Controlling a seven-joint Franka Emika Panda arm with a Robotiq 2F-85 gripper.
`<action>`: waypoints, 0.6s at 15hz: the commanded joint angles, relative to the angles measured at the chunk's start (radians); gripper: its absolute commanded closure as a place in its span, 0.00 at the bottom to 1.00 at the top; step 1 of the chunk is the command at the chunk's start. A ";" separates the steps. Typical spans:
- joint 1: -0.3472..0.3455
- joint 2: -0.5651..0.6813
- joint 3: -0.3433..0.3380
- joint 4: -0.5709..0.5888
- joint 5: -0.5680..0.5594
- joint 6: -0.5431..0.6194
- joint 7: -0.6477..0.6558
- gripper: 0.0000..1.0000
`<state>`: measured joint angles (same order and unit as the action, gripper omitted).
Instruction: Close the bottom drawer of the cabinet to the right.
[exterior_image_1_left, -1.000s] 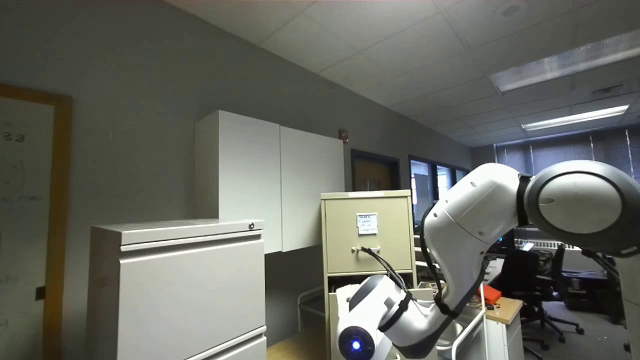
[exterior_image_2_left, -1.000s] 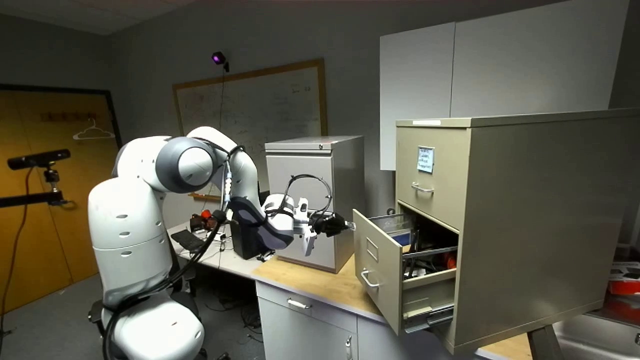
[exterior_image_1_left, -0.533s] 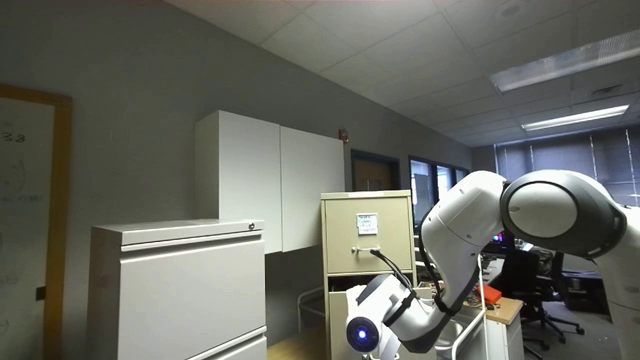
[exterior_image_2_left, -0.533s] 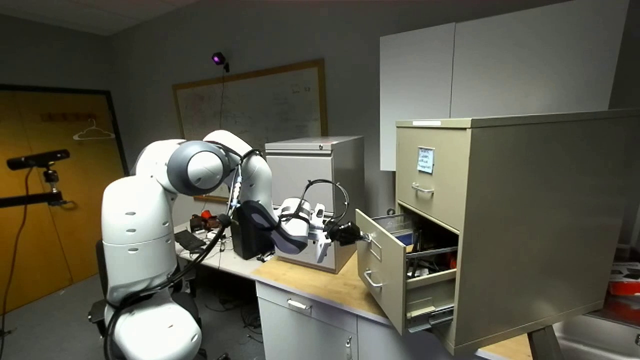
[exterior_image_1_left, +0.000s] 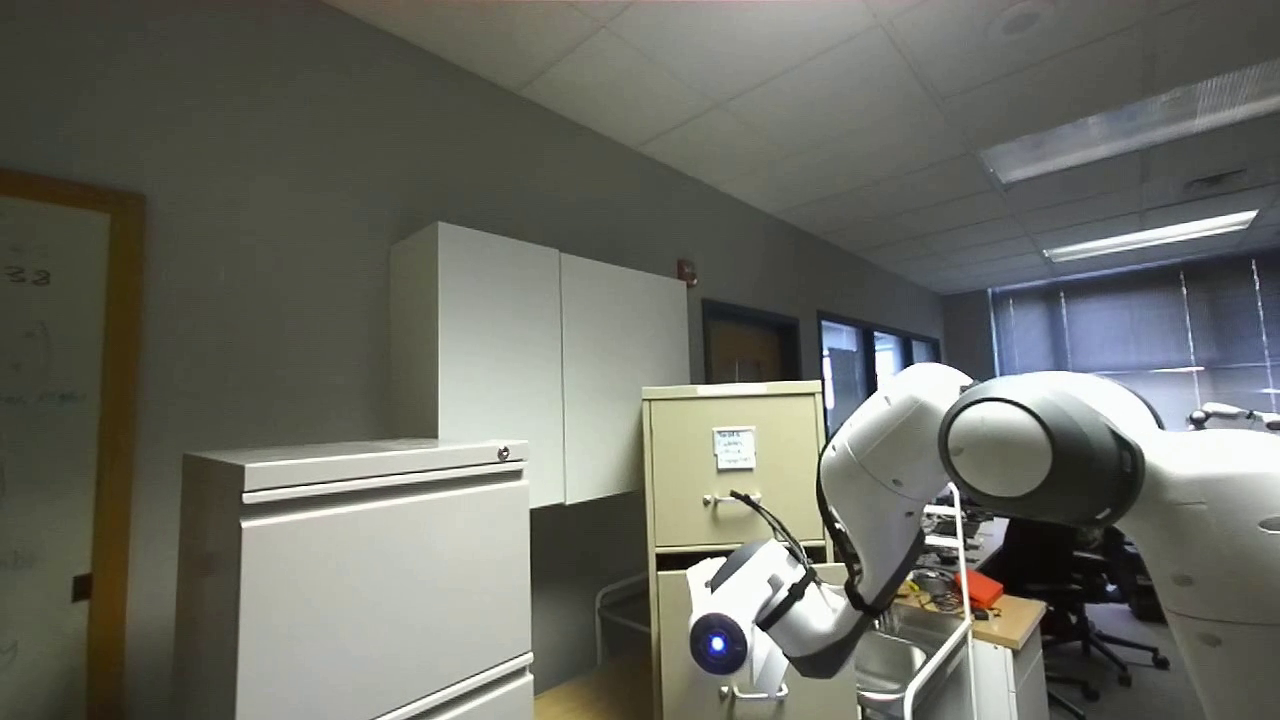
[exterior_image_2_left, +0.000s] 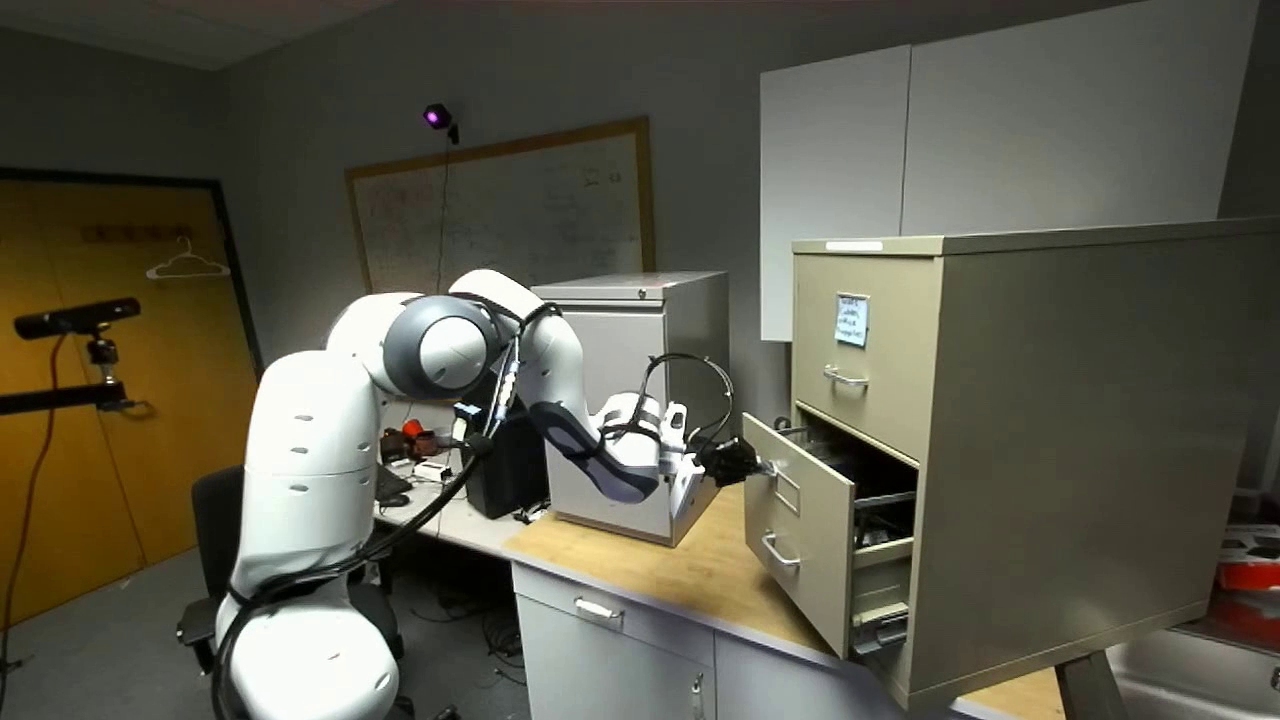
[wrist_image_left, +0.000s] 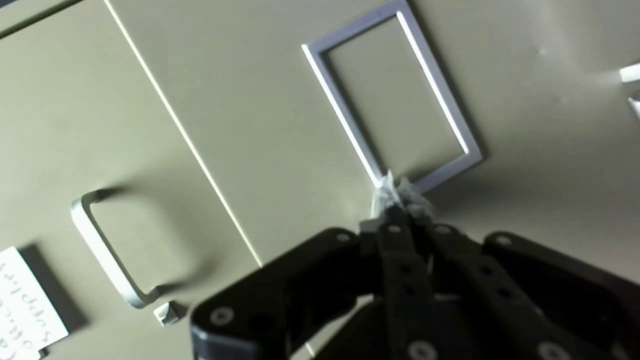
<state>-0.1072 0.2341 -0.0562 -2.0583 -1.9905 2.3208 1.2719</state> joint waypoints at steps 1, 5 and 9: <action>-0.055 0.124 -0.027 0.220 -0.013 0.040 -0.087 0.96; -0.083 0.187 -0.029 0.340 0.052 0.034 -0.167 0.96; -0.085 0.215 -0.031 0.441 0.270 -0.056 -0.285 0.95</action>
<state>-0.1692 0.3853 -0.0657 -1.7881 -1.8281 2.3302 1.0926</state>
